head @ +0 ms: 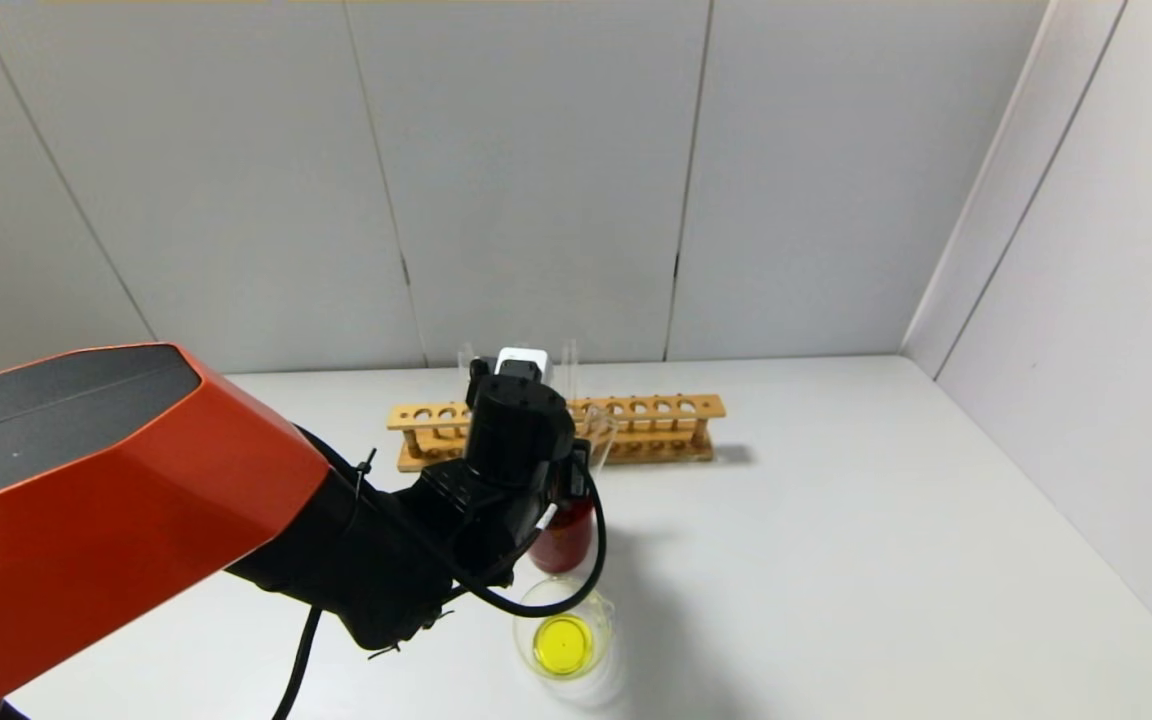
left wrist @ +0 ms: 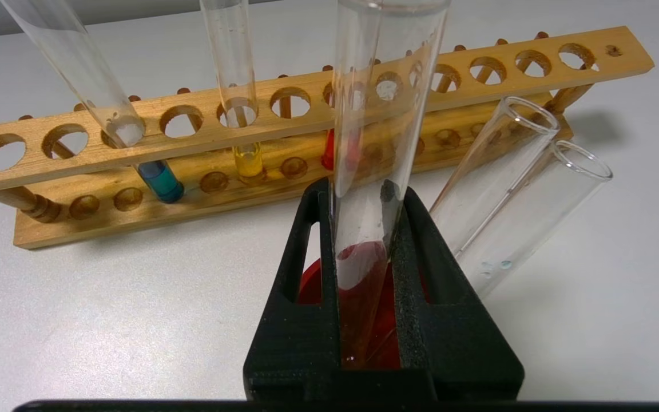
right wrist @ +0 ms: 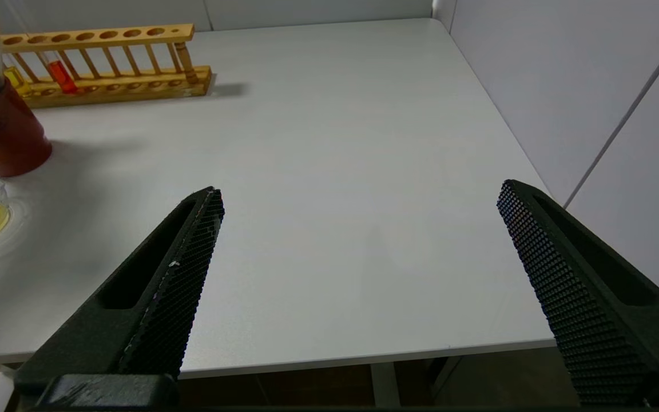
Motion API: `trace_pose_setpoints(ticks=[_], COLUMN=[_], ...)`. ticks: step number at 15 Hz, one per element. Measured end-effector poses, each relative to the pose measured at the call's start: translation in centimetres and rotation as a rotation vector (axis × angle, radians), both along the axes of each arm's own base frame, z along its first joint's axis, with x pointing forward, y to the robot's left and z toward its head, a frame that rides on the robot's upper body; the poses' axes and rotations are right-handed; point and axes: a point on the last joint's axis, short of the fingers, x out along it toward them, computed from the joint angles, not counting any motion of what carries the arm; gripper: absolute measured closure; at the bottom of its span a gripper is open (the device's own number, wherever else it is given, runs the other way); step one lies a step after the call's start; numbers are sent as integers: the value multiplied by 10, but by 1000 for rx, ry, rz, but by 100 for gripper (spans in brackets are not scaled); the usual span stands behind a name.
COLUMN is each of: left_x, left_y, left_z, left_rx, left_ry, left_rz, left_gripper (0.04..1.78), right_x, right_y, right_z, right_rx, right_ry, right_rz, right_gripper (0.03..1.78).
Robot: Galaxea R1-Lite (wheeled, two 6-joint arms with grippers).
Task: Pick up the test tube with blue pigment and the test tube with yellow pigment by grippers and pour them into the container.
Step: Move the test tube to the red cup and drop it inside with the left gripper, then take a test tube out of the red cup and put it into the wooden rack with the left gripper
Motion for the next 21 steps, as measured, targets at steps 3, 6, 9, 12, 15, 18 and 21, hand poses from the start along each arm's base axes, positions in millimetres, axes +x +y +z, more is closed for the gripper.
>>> trace_pose_setpoints(ticks=[3,6,9,12,15,18,21], left_x=[0,0,-1,-3,-5,-2,-13], left_y=[0,0,1,3,17,54,83], left_z=[0,2,3,12,41,56,42], left_rx=[4,-8,-8,-14,12,56,83], left_ry=[-1,-18,-20,-38,-99,-127,-84], left_rz=[3,3,3,7,19,133,197], left_gripper=[147,126,78,33,10,7,7], right_x=[0,0,0,0,0,0,0], right_y=[0,0,0,0,0,0,0], right_z=[0,0,0,0,0,0,0], right_rx=[0,0,0,0,0,0,0], right_ry=[0,0,0,0,0,0,0], right_rz=[0,0,0,0,0,0,-1], right_gripper=[6,6,6,6,6,6,6])
